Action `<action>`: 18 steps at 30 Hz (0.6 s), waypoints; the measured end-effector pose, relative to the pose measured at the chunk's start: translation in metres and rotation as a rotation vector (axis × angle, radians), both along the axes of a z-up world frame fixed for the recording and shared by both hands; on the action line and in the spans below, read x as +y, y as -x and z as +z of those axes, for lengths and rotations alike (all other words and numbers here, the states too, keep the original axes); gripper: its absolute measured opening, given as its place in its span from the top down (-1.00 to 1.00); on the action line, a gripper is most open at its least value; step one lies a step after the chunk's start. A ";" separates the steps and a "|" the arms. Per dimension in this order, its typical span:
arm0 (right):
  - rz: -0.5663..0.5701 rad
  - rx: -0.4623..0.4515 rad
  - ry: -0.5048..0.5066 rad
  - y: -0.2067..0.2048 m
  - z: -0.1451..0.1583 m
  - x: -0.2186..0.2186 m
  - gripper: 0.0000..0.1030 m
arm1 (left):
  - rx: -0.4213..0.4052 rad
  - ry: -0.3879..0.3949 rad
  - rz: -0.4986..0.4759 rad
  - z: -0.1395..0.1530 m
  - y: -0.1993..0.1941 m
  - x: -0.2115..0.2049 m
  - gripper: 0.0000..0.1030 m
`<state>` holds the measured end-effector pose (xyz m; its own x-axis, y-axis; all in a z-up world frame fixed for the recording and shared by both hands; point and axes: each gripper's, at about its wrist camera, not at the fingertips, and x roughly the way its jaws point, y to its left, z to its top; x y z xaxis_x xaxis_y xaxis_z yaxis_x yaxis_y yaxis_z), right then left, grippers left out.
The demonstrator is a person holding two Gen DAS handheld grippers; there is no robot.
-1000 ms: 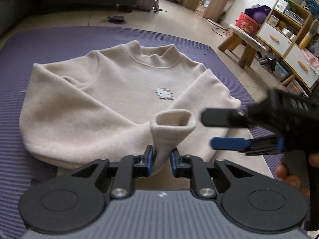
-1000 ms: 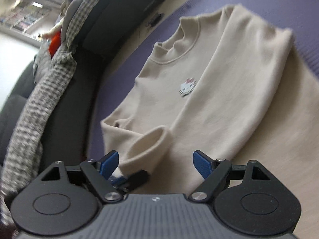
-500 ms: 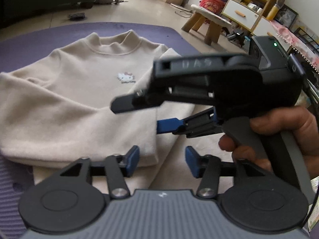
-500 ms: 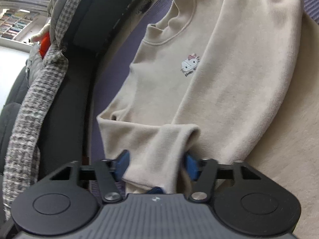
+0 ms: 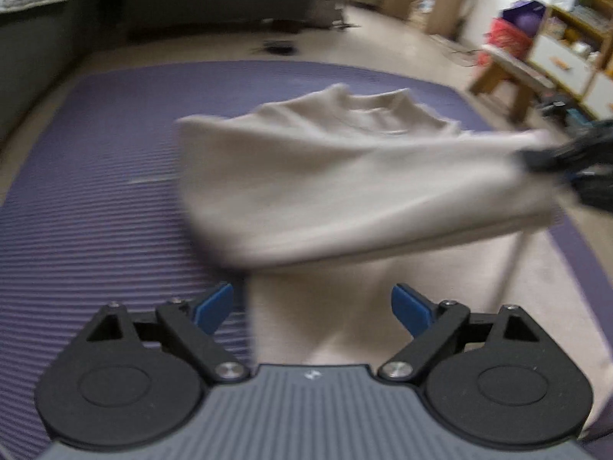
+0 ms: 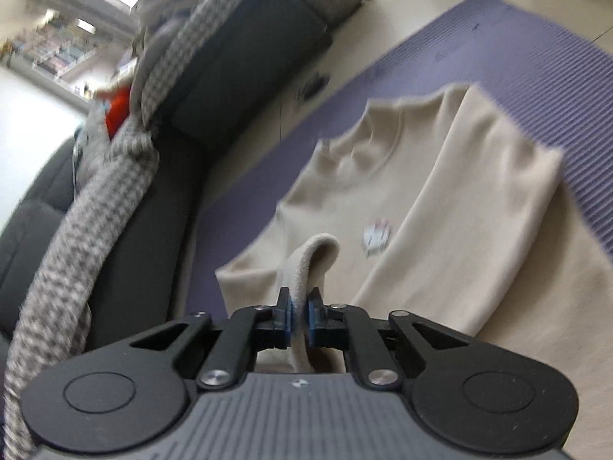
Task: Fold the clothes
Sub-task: 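Grasp the folded sleeve cuff with the right tool, then straighten the sleeve along the shirt with the right tool and release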
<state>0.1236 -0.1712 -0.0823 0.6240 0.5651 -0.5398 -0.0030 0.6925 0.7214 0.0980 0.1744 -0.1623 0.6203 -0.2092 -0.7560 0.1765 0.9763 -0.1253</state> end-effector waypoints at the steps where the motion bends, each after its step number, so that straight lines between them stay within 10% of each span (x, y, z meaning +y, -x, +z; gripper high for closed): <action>1: -0.016 0.001 -0.006 0.001 0.006 -0.007 0.87 | 0.001 -0.021 0.010 -0.002 -0.003 0.000 -0.78; 11: -0.085 -0.125 -0.052 0.008 0.085 -0.041 0.87 | -0.064 -0.163 0.087 -0.014 -0.053 -0.041 -0.82; 18: -0.145 -0.102 -0.010 0.011 0.080 -0.068 0.87 | -0.115 -0.197 0.177 -0.013 -0.086 -0.050 -0.82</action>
